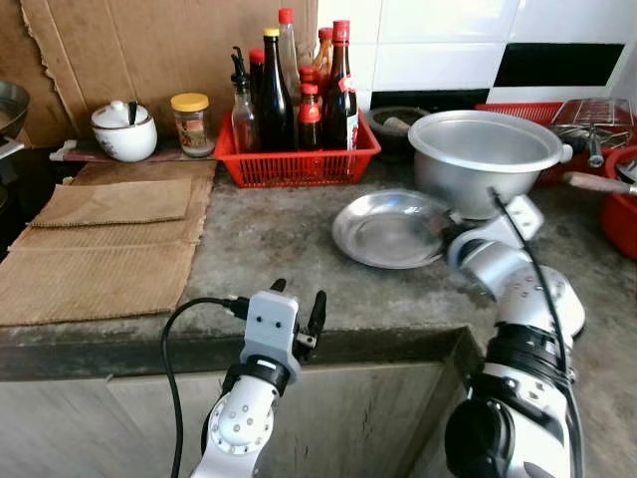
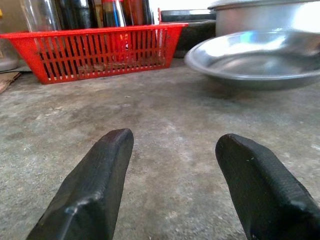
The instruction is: Kitchen organization
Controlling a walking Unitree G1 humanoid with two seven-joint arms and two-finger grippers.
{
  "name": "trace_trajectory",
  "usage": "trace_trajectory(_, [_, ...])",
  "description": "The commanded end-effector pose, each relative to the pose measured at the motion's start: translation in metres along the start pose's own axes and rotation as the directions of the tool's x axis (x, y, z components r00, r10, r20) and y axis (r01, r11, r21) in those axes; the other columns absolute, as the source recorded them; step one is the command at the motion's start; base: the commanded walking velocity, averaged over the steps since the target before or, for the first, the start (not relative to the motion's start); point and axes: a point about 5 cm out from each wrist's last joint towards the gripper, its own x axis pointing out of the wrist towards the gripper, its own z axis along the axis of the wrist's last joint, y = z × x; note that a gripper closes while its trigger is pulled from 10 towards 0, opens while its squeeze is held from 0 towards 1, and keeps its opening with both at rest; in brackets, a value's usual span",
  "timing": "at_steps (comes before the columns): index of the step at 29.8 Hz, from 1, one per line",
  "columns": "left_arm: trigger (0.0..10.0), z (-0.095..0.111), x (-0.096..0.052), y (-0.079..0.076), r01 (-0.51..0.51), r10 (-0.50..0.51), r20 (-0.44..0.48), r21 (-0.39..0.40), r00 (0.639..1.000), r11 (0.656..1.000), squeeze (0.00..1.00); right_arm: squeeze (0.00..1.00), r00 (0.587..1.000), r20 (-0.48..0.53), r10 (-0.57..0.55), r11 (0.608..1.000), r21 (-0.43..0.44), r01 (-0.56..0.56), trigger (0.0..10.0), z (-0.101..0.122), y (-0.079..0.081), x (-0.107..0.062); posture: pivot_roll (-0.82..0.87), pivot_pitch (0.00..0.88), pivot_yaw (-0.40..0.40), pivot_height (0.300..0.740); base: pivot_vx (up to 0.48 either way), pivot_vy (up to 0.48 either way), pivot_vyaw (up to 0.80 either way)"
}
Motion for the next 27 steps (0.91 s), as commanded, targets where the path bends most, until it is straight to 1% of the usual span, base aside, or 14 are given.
trace_trajectory(1, [10.0, 0.002, 0.001, -0.002, 0.01, -0.01, 0.003, -0.005, 1.0, 1.0, 0.0, 0.0, 0.993, -0.095, 0.067, 0.993, 0.104, -0.057, 0.0, -0.046, 0.012, -0.009, 0.13, 0.006, -0.058, 0.74, 0.0, 0.0, 0.0])
trace_trajectory(2, [10.0, 0.002, 0.002, -0.003, 0.014, -0.014, 0.006, -0.008, 1.0, 1.0, 0.0, 0.0, 0.988, -0.057, 0.144, 0.982, 0.135, -0.135, 0.0, -0.045, 0.017, -0.017, 0.13, 0.006, -0.052, 0.74, 0.0, 0.0, 0.0])
trace_trajectory(3, [10.0, 0.002, 0.002, -0.003, 0.017, -0.017, 0.007, -0.009, 1.0, 1.0, 0.0, 0.0, 0.984, -0.049, 0.173, 0.976, 0.146, -0.164, 0.0, -0.045, 0.019, -0.021, 0.13, 0.005, -0.05, 0.74, 0.0, 0.0, 0.0])
trace_trajectory(6, [10.0, 0.003, 0.002, -0.004, 0.023, -0.023, 0.01, -0.009, 1.0, 1.0, 0.0, 0.0, 0.964, 0.006, 0.267, 0.961, 0.076, -0.266, 0.0, -0.044, 0.025, -0.034, 0.13, 0.001, -0.052, 0.74, 0.0, 0.0, 0.0])
trace_trajectory(9, [10.0, 0.002, 0.002, -0.004, 0.024, -0.024, 0.008, -0.005, 1.0, 1.0, 0.0, 0.0, 0.948, 0.017, 0.318, 0.948, -0.004, -0.318, 0.0, -0.051, 0.025, -0.049, 0.13, 0.0, -0.048, 0.74, 0.0, 0.0, 0.0])
trace_trajectory(10, [10.0, 0.003, 0.002, -0.004, 0.024, -0.024, 0.008, -0.005, 1.0, 1.0, 0.0, 0.0, 0.945, 0.018, 0.326, 0.944, -0.066, -0.325, 0.0, -0.054, 0.024, -0.052, 0.13, 0.0, -0.048, 0.74, 0.0, 0.0, 0.0])
trace_trajectory(13, [10.0, 0.002, 0.002, -0.004, 0.024, -0.024, 0.008, -0.005, 1.0, 1.0, 0.0, 0.0, 0.943, 0.017, 0.331, 0.94, -0.092, -0.329, 0.0, -0.056, 0.023, -0.055, 0.13, 0.0, -0.046, 0.74, 0.0, 0.0, 0.0])
trace_trajectory(14, [10.0, 0.003, 0.002, -0.004, 0.026, -0.026, 0.008, -0.006, 1.0, 1.0, 0.0, 0.0, 0.937, 0.026, 0.347, 0.928, -0.157, -0.339, 0.0, -0.058, 0.024, -0.059, 0.13, 0.0, -0.043, 0.74, 0.0, 0.0, 0.0])
trace_trajectory(17, [10.0, 0.003, 0.003, -0.004, 0.03, -0.03, 0.01, -0.007, 1.0, 1.0, 0.0, 0.0, 0.929, 0.045, 0.366, 0.909, -0.233, -0.347, 0.0, -0.059, 0.023, -0.065, 0.12, 0.0, -0.036, 0.74, 0.0, 0.0, 0.0])
trace_trajectory(22, [10.0, 0.007, 0.004, -0.005, 0.042, -0.042, 0.028, -0.007, 0.999, 0.999, 0.0, 0.0, 0.899, 0.147, 0.413, 0.845, -0.432, -0.317, 0.0, -0.049, 0.024, -0.077, 0.12, 0.0, -0.034, 0.74, 0.0, 0.0, 0.0])
trace_trajectory(23, [10.0, 0.007, 0.004, -0.005, 0.043, -0.043, 0.03, -0.007, 0.999, 0.999, 0.0, 0.0, 0.896, 0.162, 0.414, 0.836, -0.458, -0.304, 0.0, -0.048, 0.024, -0.078, 0.12, 0.0, -0.034, 0.74, 0.0, 0.0, 0.0])
trace_trajectory(24, [10.0, 0.007, 0.004, -0.005, 0.043, -0.043, 0.03, -0.007, 0.999, 0.999, 0.0, 0.0, 0.896, 0.162, 0.414, 0.836, -0.458, -0.304, 0.0, -0.048, 0.024, -0.078, 0.12, 0.0, -0.034, 0.74, 0.0, 0.0, 0.0])
trace_trajectory(26, [10.0, 0.008, 0.004, -0.005, 0.048, -0.047, 0.037, -0.006, 0.998, 0.999, 0.0, 0.0, 0.877, 0.209, 0.432, 0.811, -0.515, -0.277, 0.0, -0.044, 0.025, -0.082, 0.12, 0.0, -0.031, 0.74, 0.0, 0.0, 0.0])
trace_trajectory(27, [10.0, 0.008, 0.004, -0.005, 0.048, -0.047, 0.037, -0.006, 0.998, 0.999, 0.0, 0.0, 0.877, 0.209, 0.432, 0.811, -0.515, -0.277, 0.0, -0.044, 0.025, -0.082, 0.12, 0.0, -0.031, 0.74, 0.0, 0.0, 0.0])
